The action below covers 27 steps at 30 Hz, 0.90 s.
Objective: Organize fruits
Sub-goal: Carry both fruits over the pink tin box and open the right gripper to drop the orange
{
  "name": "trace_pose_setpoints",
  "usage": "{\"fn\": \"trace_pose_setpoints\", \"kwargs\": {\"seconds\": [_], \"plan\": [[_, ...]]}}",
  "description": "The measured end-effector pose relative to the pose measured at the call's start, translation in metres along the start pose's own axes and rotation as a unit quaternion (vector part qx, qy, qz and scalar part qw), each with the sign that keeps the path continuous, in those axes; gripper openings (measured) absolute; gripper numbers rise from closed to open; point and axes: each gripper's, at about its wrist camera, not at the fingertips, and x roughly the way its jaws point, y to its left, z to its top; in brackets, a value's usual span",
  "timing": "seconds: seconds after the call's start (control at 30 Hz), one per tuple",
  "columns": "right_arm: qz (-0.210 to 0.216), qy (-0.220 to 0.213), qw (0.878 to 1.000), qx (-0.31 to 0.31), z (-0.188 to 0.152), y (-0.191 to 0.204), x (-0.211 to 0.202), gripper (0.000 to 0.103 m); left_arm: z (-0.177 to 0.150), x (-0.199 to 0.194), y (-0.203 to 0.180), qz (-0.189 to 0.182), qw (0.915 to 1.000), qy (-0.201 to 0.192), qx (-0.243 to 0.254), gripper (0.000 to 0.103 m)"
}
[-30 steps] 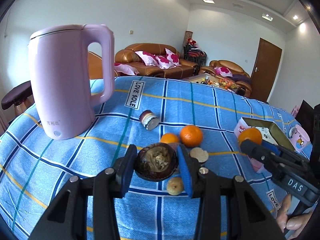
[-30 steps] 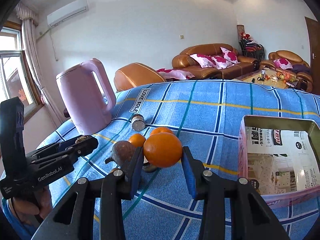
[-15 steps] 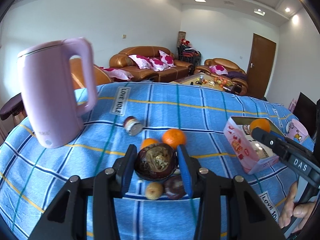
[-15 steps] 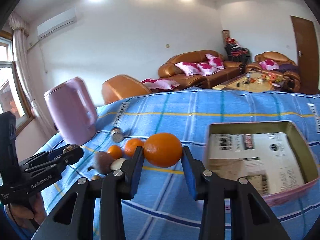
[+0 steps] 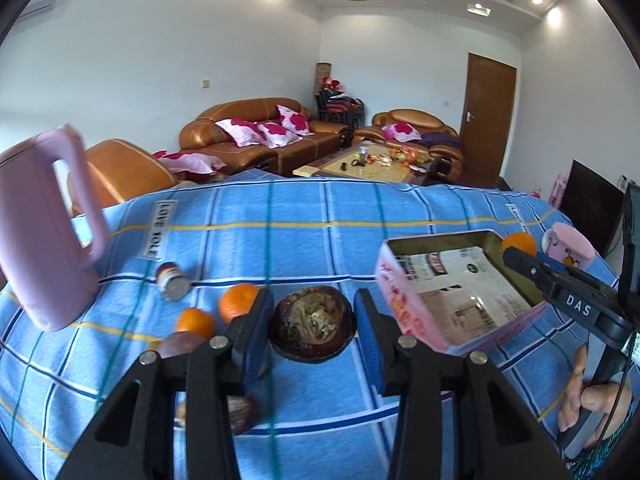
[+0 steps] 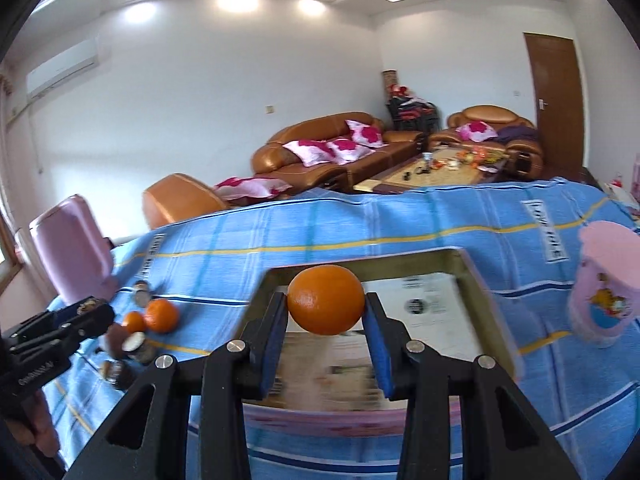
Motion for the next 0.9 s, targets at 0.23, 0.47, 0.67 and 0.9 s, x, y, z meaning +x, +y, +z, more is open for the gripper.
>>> {"fn": "trace_pose_setpoints", "kwargs": {"seconds": [0.23,0.47,0.67,0.9], "plan": [[-0.041,-0.001,0.999,0.017,0.004,-0.044,-0.006,0.041,0.008,0.017,-0.041,-0.028,0.9994,0.004,0.019,0.043],[-0.051,0.018,0.999,0.007,0.003,-0.045,0.003,0.041,0.011,0.047,-0.09,-0.058,0.9975,0.02,0.035,0.043],[-0.078,0.045,0.996,-0.025,-0.004,-0.036,0.013,0.041,0.005,0.074,-0.113,-0.064,0.9963,0.047,0.033,0.043],[-0.066,0.07,0.995,0.01,-0.005,-0.048,0.021,0.041,-0.003,0.082,-0.117,-0.058,0.9955,0.061,0.045,0.043]]}}
